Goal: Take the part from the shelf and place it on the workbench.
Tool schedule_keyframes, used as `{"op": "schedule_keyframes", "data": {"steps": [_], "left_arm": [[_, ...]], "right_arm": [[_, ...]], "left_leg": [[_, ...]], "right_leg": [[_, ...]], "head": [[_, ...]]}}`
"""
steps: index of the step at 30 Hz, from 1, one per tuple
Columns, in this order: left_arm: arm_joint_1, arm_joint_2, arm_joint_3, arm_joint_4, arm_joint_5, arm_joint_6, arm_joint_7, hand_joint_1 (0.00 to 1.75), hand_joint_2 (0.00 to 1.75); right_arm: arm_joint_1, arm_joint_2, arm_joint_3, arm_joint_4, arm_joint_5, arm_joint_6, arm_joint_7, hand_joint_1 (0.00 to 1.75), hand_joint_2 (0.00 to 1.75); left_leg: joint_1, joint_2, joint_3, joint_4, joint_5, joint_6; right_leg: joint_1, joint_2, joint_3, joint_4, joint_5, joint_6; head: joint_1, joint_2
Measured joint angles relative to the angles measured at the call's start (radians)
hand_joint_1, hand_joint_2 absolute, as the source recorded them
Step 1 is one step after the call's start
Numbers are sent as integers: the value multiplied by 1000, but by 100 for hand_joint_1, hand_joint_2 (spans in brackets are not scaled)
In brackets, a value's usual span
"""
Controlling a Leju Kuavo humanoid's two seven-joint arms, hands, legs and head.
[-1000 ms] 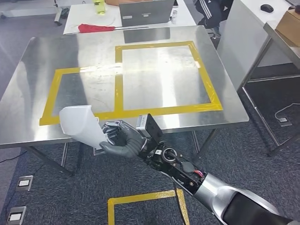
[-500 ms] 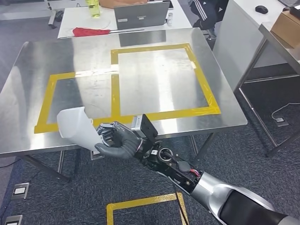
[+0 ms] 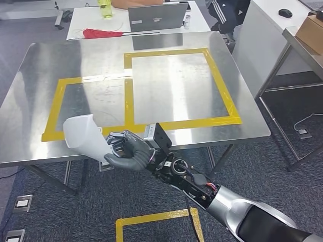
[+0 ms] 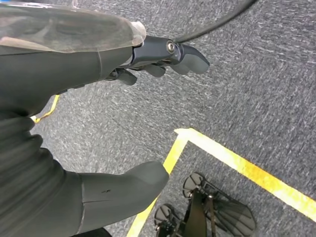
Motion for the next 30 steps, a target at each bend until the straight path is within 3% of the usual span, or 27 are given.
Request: {"op": "schedule_keyframes", "data": {"steps": [2, 3, 4, 6, 7, 8, 9, 11, 12, 14, 16, 18, 19, 21, 22, 23, 24, 25, 27, 28, 30], "left_arm": [[-1, 0, 0, 0, -1, 1, 0, 0, 175], [0, -1, 0, 0, -1, 1, 0, 0, 175], [-1, -2, 0, 0, -2, 1, 0, 0, 175], [-1, -2, 0, 0, -2, 1, 0, 0, 175], [-1, -2, 0, 0, -2, 1, 0, 0, 175], [0, -2, 0, 0, -3, 1, 0, 0, 175], [1, -2, 0, 0, -3, 1, 0, 0, 175], [2, -3, -1, 0, -3, 1, 0, 0, 175], [2, -1, -1, 0, -3, 1, 0, 0, 175], [1, 2, -1, 0, -3, 1, 0, 0, 175], [1, 2, -1, 0, -3, 1, 0, 0, 175], [2, 1, -1, 0, -3, 1, 0, 0, 175], [2, 1, -1, 0, -3, 1, 0, 0, 175], [2, 2, -1, 0, -3, 1, 0, 0, 175], [2, 2, -1, 0, -3, 1, 0, 0, 175], [2, 1, -1, 0, -3, 1, 0, 0, 175], [3, 1, -1, 0, -3, 1, 0, 0, 175], [3, 1, -1, 0, -3, 1, 0, 0, 175], [1, 2, -1, 0, -3, 1, 0, 0, 175], [-1, 3, -1, 0, -3, 1, 0, 0, 175], [-4, 3, -1, 0, -3, 1, 0, 0, 175]], "right_arm": [[0, 0, 0, -1, 1, 0, 0, 175, 175], [-1, 0, -1, -1, 2, -1, 0, 175, 175], [-2, 0, -1, -1, 3, -2, 0, 175, 175], [-1, -1, -1, -1, 5, -5, 0, 175, 175], [2, -1, -1, -1, 6, -7, 1, 175, 175], [5, -1, -1, 0, 7, -8, 1, 175, 175], [8, -1, -1, 0, 7, -9, 1, 175, 175], [8, -2, -1, 0, 7, -9, 1, 175, 175], [8, -2, -1, 0, 7, -9, 2, 175, 175], [8, -2, -1, -1, 8, -10, 3, 175, 175], [8, -2, -1, -1, 11, -10, 5, 175, 175], [8, -2, -1, -1, 13, -11, 8, 175, 175], [7, -2, -1, -1, 15, -11, 8, 175, 175], [7, -2, -1, -1, 18, -12, 10, 175, 175], [8, -2, -1, -1, 20, -12, 11, 175, 175], [8, -2, -1, -1, 21, -12, 12, 175, 175], [9, -2, -1, -1, 22, -12, 13, 175, 175], [9, -2, -1, -2, 22, -12, 13, 175, 175], [8, -2, -1, -2, 24, -12, 14, 175, 175], [8, -2, -1, -2, 25, -12, 15, 175, 175], [7, -2, -1, -3, 27, -13, 15, 175, 175]], "left_leg": [[5, 1, 17, -27, 9, 13], [10, 2, 29, -47, 16, 16], [14, 2, 40, -62, 22, 17], [17, 3, 47, -70, 24, 17], [20, 2, 47, -69, 23, 14], [23, 0, 47, -66, 21, 10], [28, -2, 47, -61, 18, 4], [38, -7, 44, -41, 7, -14], [41, -11, 40, -27, 0, -25], [42, -16, 32, -10, -6, -42], [45, -17, 30, -11, -4, -54], [48, -8, 17, 17, -23, -60], [47, -2, -4, 63, -49, -60], [43, 5, -74, 209, -117, -58], [40, 5, -107, 275, -140, -56], [38, 5, -125, 309, -145, -52], [34, 5, -123, 302, -131, -45], [30, 6, -100, 252, -100, -36], [13, 30, -28, 104, -37, -14], [4, 41, -3, 49, -21, -6], [-8, 49, 10, 14, -20, -1]], "right_leg": [[0, 0, 6, -5, 0, 11], [2, 0, -1, 15, -13, 13], [2, 1, -21, 60, -38, 15], [-3, 1, -91, 200, -103, 21], [-8, 1, -124, 259, -122, 25], [-13, 1, -140, 283, -119, 30], [-19, 1, -135, 265, -96, 36], [-34, 3, -78, 136, -22, 51], [-38, 9, -50, 76, 4, 54], [-37, 18, -32, 29, 18, 45], [-31, 19, -39, 37, 18, 23], [-30, 15, -41, 38, 21, 8], [-30, 12, -41, 37, 22, 2], [-24, 5, -43, 37, 22, -4], [-19, 2, -44, 37, 21, -7], [-14, -3, -43, 37, 20, -9], [-10, -7, -41, 37, 18, -12], [-6, -11, -38, 37, 16, -14], [0, -20, -33, 37, 11, -15], [2, -24, -32, 37, 8, -13], [5, -35, -31, 35, 4, -6]], "head": [[-1, 0], [1, 0], [3, 0], [9, 0], [10, 0], [11, 0], [12, 0], [16, 0], [20, 0], [20, 0], [13, 0], [2, 0], [-3, 0], [-11, 0], [-13, 0], [-13, 0], [-13, 0], [-13, 0], [-13, 0], [-13, 0], [-12, 0]]}}
